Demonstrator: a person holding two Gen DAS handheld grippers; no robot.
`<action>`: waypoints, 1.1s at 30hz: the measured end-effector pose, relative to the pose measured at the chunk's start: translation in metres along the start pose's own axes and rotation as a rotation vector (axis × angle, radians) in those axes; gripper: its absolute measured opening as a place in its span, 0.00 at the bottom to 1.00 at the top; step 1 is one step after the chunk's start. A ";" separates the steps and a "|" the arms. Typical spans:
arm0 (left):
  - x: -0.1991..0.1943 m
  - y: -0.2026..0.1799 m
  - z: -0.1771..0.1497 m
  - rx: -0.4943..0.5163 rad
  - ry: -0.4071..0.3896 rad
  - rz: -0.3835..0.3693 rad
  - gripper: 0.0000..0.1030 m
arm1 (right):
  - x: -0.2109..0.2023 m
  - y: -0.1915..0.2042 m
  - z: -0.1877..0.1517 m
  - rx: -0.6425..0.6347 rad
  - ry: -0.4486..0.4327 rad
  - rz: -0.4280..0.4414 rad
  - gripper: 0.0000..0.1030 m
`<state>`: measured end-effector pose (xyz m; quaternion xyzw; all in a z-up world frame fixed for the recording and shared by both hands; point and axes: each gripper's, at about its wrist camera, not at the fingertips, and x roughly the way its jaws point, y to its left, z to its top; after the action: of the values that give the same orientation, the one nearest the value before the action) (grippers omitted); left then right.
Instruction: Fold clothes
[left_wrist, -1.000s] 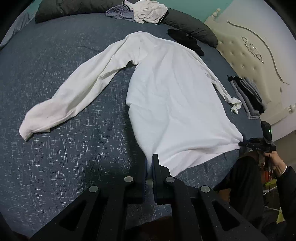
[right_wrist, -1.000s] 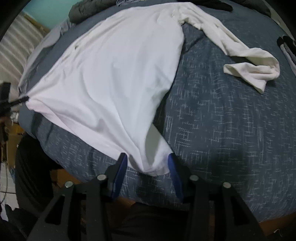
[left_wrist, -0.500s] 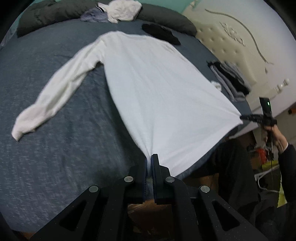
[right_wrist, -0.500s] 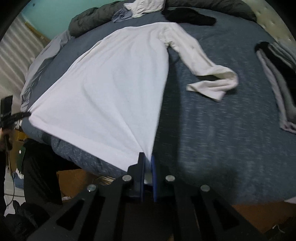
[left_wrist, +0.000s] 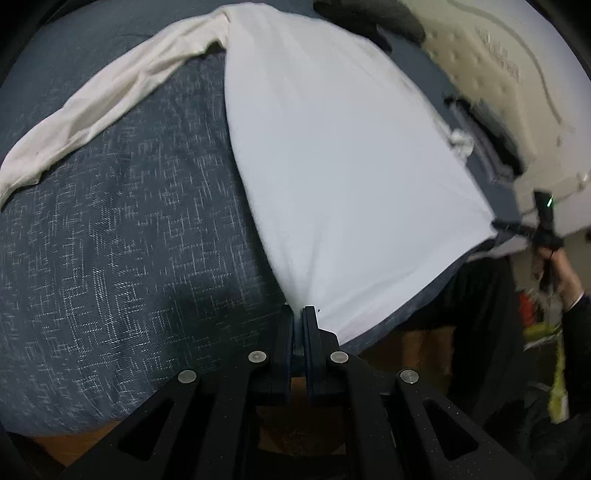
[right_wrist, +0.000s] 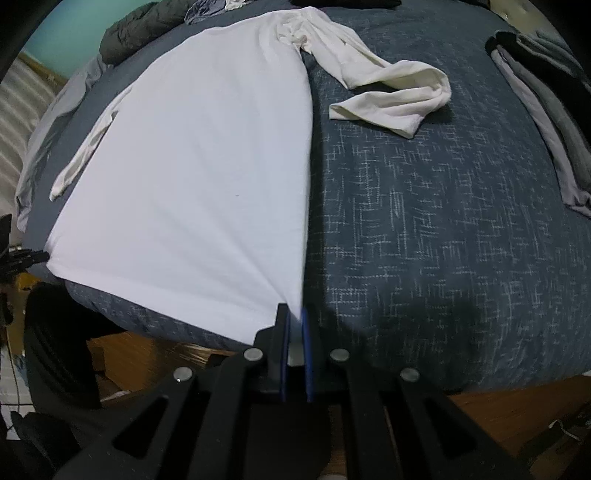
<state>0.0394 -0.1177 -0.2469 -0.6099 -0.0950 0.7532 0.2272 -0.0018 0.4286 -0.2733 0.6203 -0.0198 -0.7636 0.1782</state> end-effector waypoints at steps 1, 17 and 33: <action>-0.008 0.000 0.002 -0.003 -0.019 -0.009 0.05 | -0.002 -0.001 0.001 0.007 -0.007 0.012 0.06; -0.012 -0.003 0.013 0.000 -0.011 0.015 0.04 | -0.049 0.007 0.015 -0.054 -0.094 -0.019 0.06; 0.011 0.007 -0.002 -0.010 0.027 0.027 0.38 | 0.007 -0.015 -0.005 -0.037 -0.059 -0.023 0.38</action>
<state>0.0379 -0.1192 -0.2598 -0.6224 -0.0877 0.7474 0.2152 -0.0022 0.4413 -0.2849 0.5941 -0.0036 -0.7839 0.1801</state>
